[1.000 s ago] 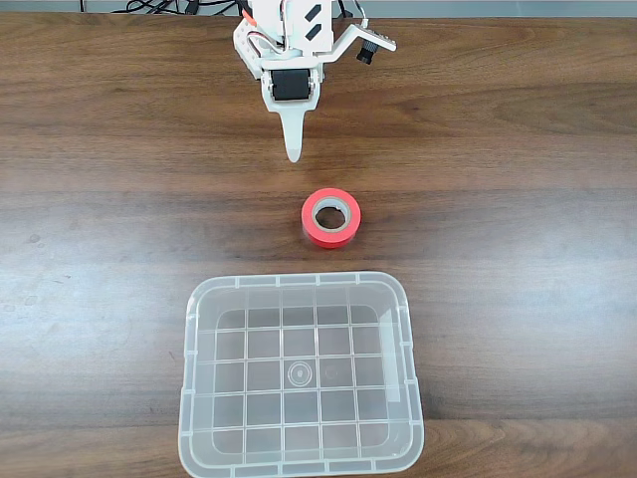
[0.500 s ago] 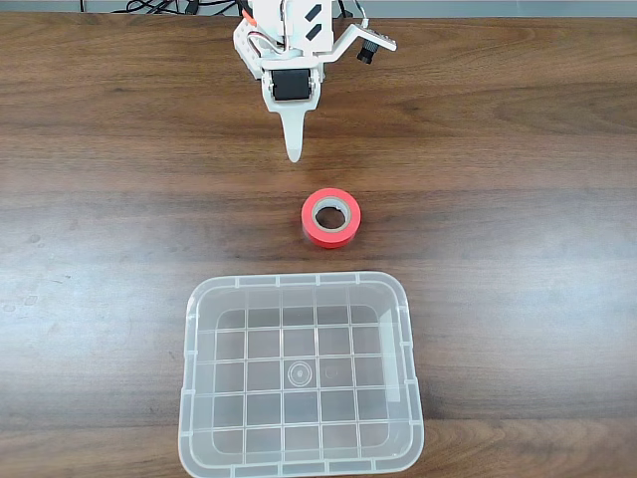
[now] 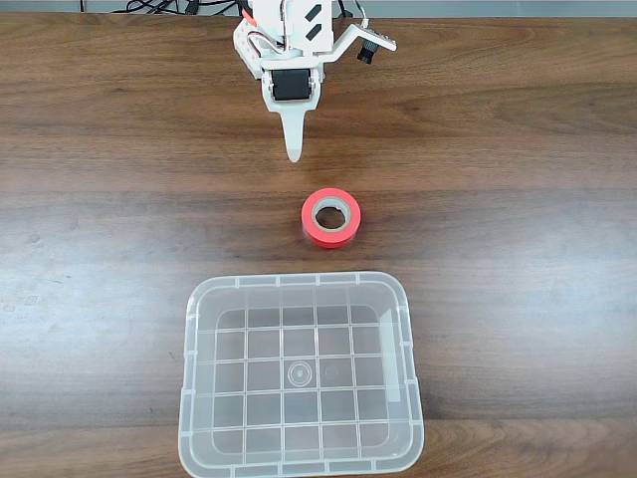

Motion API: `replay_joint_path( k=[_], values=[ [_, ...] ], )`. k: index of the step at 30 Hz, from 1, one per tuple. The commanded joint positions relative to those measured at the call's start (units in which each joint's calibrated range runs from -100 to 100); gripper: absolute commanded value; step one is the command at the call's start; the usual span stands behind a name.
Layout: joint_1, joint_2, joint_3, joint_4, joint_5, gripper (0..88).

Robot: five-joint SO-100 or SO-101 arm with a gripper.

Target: Grab the tape and place it in the box.

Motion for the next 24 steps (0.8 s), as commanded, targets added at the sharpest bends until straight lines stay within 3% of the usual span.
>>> replay_joint_path(
  k=[1, 12, 24],
  values=[
    [-0.3, -0.8, -0.7, -0.6, -0.4, 1.3],
    [-0.3, 0.2, -8.2, 0.4, -0.4, 1.3],
    [-0.4, 0.3, -19.9, 10.9, -0.3, 1.3]
  ],
)
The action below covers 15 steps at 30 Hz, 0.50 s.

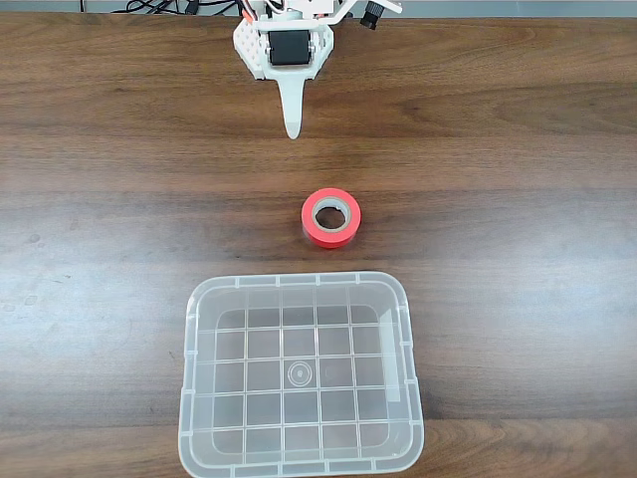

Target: Grab the tape and place it in the box.

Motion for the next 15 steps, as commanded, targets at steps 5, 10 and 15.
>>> replay_joint_path(
  k=[5, 10, 15],
  values=[
    [-0.3, 3.7, -9.4, 1.7, 1.3, 1.3],
    [-0.3, 16.8, -18.5, 1.5, 1.6, 1.3],
    [-0.3, 34.1, -34.2, 1.5, 1.6, 1.3]
  ],
)
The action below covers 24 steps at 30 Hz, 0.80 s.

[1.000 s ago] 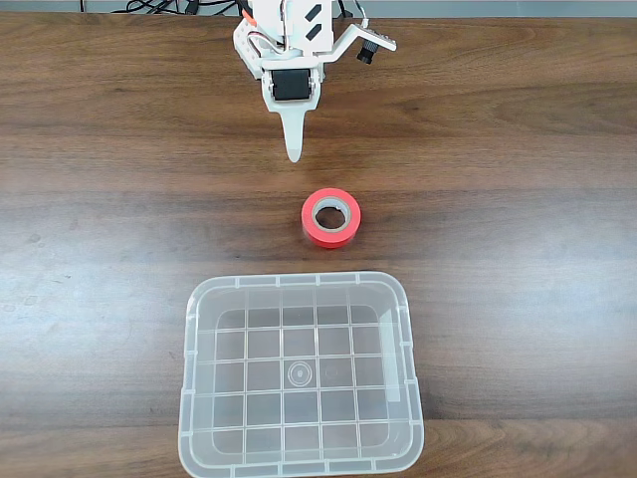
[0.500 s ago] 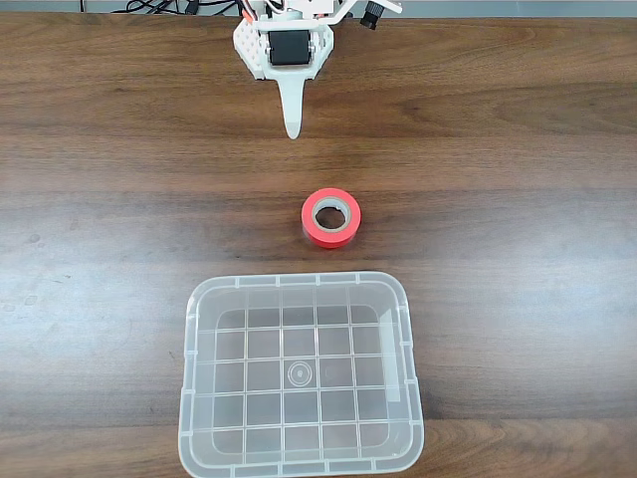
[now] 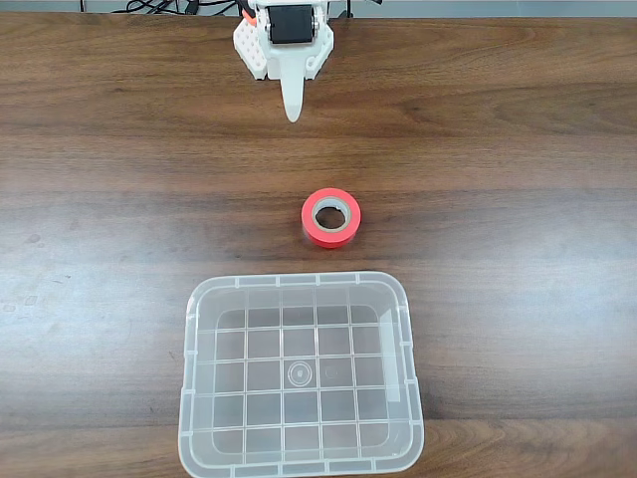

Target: Grab the tape and place it in the box.

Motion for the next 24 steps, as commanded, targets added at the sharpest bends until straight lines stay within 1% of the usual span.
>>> replay_joint_path(
  k=[1, 4, 7, 9, 12, 16, 24],
  values=[
    [-0.3, 19.2, -20.2, -0.4, 0.2, 1.3],
    [-0.4, 29.5, -28.1, -0.7, 1.2, 1.3],
    [-0.4, 37.9, -33.7, -0.7, 5.9, 1.3],
    [-0.5, 41.4, -35.5, -1.2, 7.4, 1.3],
    [-3.0, 45.9, -35.7, -6.8, 7.4, 1.3],
    [-5.6, 51.2, -35.1, -10.5, 7.4, 1.9],
    [-6.3, 64.2, -35.1, -11.2, 4.2, 2.1]
  ],
)
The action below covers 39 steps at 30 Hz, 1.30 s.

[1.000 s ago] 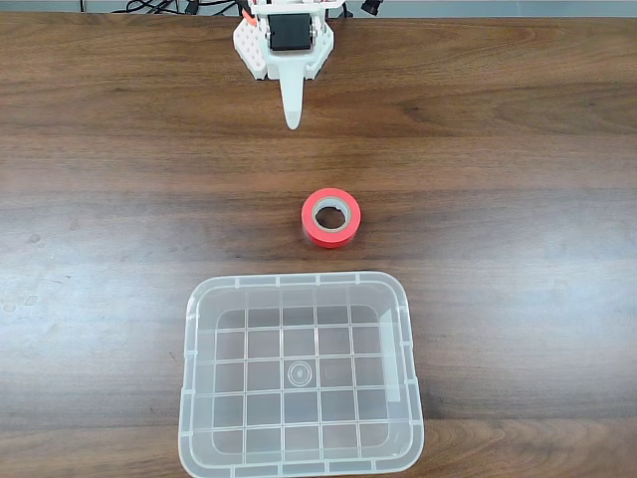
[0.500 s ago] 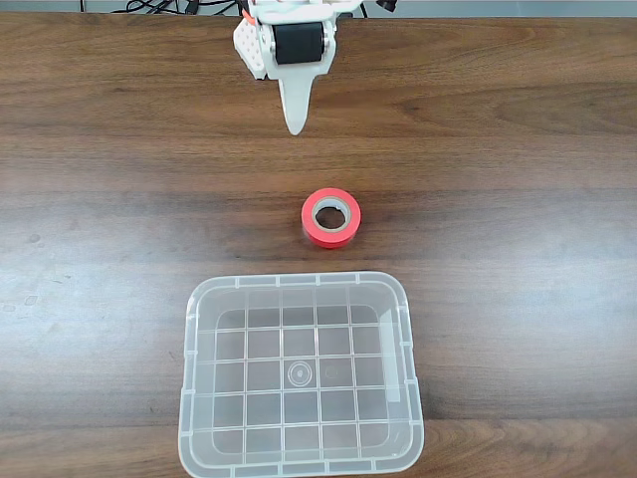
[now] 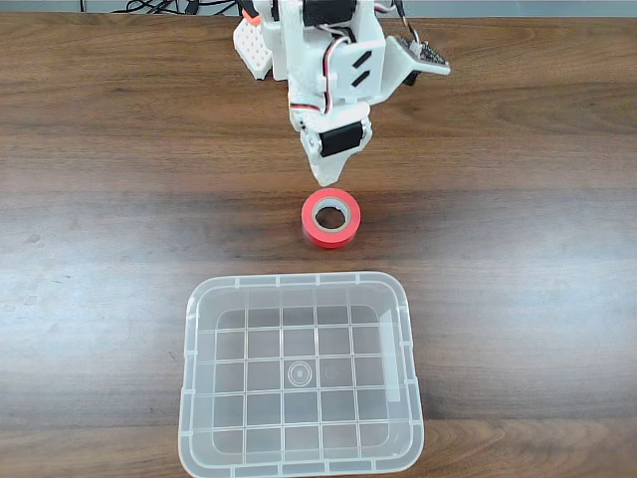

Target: Grab the tape and place it in the box.

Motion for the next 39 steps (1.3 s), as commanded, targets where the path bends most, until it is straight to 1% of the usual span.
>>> replay_joint_path(
  k=[1, 9, 11, 14, 16, 30, 34, 38, 39],
  values=[
    [0.1, 5.7, -4.4, -1.6, -1.6, 2.1],
    [0.3, 11.2, -4.4, -3.9, -1.6, 2.6],
    [0.0, 11.4, -4.4, -3.3, -1.7, 7.1],
    [-0.1, 11.3, -4.3, -3.1, -1.4, 17.7],
    [0.2, 10.9, -4.0, -3.0, -1.2, 20.7],
    [0.3, 11.6, 5.2, -4.4, -1.3, 20.7],
    [0.3, 11.6, 7.2, -9.8, -1.1, 20.6],
    [0.0, 11.7, 8.1, -11.0, 0.2, 20.2],
    [0.0, 11.7, 8.1, -11.4, 0.2, 18.9]
  ],
)
